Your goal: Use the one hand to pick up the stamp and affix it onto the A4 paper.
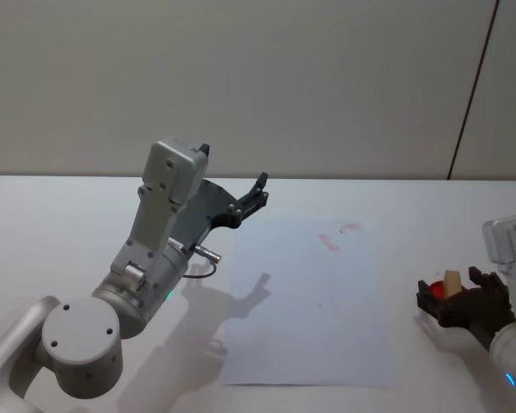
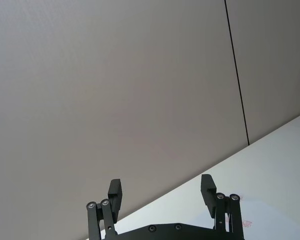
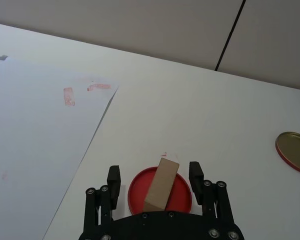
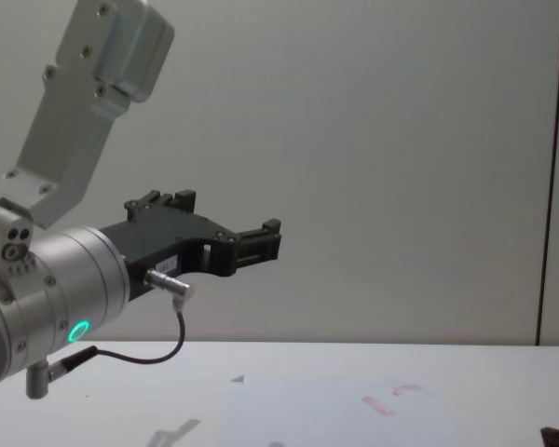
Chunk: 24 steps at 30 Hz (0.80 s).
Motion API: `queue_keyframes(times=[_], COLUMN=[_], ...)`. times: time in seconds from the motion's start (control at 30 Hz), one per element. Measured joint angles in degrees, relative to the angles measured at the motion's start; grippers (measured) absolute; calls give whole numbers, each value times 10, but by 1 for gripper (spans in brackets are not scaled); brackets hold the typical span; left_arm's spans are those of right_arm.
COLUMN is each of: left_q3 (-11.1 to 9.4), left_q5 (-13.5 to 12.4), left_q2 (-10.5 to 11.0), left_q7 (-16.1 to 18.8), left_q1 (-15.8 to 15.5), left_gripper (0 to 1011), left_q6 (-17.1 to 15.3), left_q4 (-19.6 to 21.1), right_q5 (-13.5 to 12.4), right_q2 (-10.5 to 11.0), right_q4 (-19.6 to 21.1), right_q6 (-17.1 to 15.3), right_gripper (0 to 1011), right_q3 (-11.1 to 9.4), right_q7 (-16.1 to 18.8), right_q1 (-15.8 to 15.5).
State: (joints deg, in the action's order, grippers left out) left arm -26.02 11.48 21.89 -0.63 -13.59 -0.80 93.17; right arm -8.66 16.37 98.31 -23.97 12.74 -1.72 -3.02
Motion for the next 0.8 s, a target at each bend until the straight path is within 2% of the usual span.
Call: queue_keyframes(times=[0.3,0.4,0.57,0.6,0.8], left_q3=[0,0,0,0,0], left_q5=[0,0,0,0,0], left_q2=[0,0,0,0,0], left_q7=[0,0,0,0,0], left_q1=[0,0,0,0,0], left_gripper=[1003,1003,1003,1003,1003], left_q6=[0,0,0,0,0], left_q4=[0,0,0,0,0], right_q5=[9,10,13,13,15], right_q2=[-1,-1,-1,-1,-2], right_q4=[-4,-4,-5,-5,-6], right_q6=[3,4,4,5,5], right_gripper=[628,510,368,310,208], right_q3=[2,2,2,2,3], right_q7=[7,8,10,11,12], right_q1=[3,4,4,5,5])
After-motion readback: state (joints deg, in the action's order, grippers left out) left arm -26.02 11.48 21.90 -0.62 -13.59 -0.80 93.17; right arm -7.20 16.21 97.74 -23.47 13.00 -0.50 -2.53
